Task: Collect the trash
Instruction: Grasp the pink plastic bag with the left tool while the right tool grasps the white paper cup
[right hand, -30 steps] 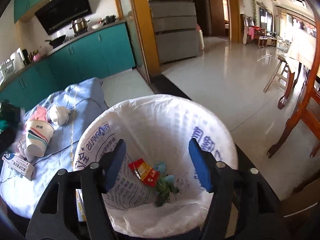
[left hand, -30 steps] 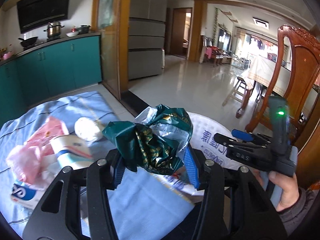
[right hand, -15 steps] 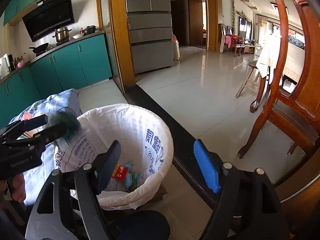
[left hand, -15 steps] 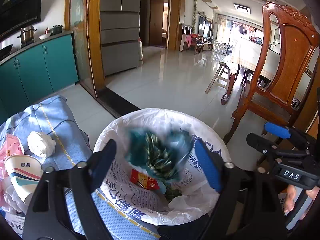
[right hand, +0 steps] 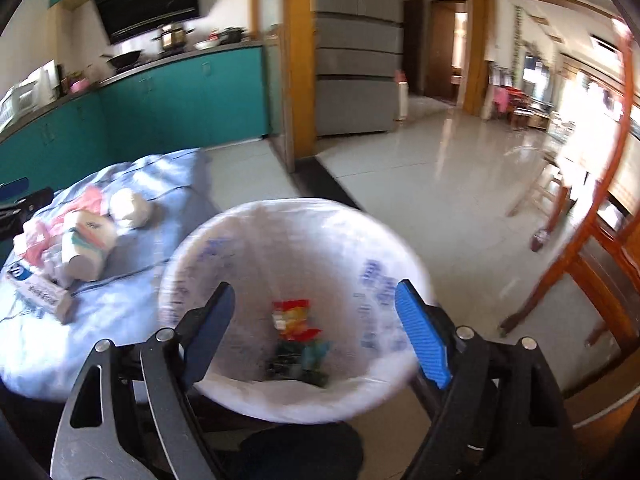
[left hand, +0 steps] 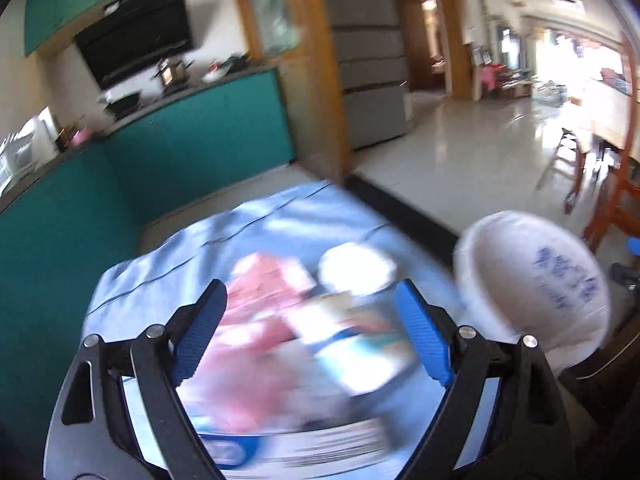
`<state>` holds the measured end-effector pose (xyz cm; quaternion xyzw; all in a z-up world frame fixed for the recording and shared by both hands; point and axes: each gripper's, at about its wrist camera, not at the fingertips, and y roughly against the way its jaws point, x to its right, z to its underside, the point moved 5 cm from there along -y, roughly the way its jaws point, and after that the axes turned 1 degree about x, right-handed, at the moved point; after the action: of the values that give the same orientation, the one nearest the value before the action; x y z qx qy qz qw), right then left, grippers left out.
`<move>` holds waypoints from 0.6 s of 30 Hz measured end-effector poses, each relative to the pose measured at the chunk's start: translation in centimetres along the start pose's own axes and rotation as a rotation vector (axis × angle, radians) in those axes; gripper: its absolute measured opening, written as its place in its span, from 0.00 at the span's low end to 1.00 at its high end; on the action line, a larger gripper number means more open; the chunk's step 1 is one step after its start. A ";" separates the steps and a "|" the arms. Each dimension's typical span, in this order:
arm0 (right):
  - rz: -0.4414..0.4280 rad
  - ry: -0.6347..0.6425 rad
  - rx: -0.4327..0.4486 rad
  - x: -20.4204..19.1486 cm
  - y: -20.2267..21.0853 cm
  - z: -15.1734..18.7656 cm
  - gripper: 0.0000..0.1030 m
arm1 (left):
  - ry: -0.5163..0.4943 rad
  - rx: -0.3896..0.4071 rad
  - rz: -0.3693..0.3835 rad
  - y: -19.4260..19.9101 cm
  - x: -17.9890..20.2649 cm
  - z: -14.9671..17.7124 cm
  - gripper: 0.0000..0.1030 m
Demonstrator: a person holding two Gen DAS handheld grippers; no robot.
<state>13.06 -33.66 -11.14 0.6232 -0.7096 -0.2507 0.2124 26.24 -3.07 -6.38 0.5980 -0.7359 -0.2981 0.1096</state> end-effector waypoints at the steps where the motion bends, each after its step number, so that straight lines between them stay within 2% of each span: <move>1: -0.010 0.023 -0.002 -1.4 -0.2 -0.3 0.78 | 0.008 -0.024 -0.011 -0.4 -1.8 0.5 0.84; 3: -0.030 0.081 -0.006 -4.9 -0.7 -1.1 0.78 | 0.036 -0.049 0.012 -0.9 -4.2 1.7 0.84; 5: -0.071 0.144 -0.006 -9.2 -1.3 -1.9 0.78 | 0.122 -0.068 0.132 -1.4 -5.9 3.0 0.84; 7: -0.116 0.208 -0.007 -13.7 -2.0 -2.6 0.79 | 0.159 -0.120 0.197 -2.1 -6.3 4.1 0.84; 10: -0.174 0.264 0.000 -18.6 -2.6 -3.2 0.79 | 0.114 -0.121 0.143 -2.5 -6.5 5.1 0.81; 13: -0.206 0.305 0.000 -22.3 -3.1 -3.3 0.79 | 0.131 -0.138 0.141 -2.9 -6.9 5.8 0.57; 16: -0.211 0.347 -0.016 -24.4 -4.0 -3.0 0.79 | 0.163 -0.135 0.130 -2.3 -8.2 6.2 0.48; 18: -0.213 0.357 -0.028 -25.1 -4.6 -2.9 0.79 | 0.189 -0.121 0.129 -1.6 -9.2 6.1 0.45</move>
<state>21.78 -9.50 -11.40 0.7262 -0.5872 -0.1672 0.3159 26.80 7.31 -10.33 0.5671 -0.7399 -0.2764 0.2335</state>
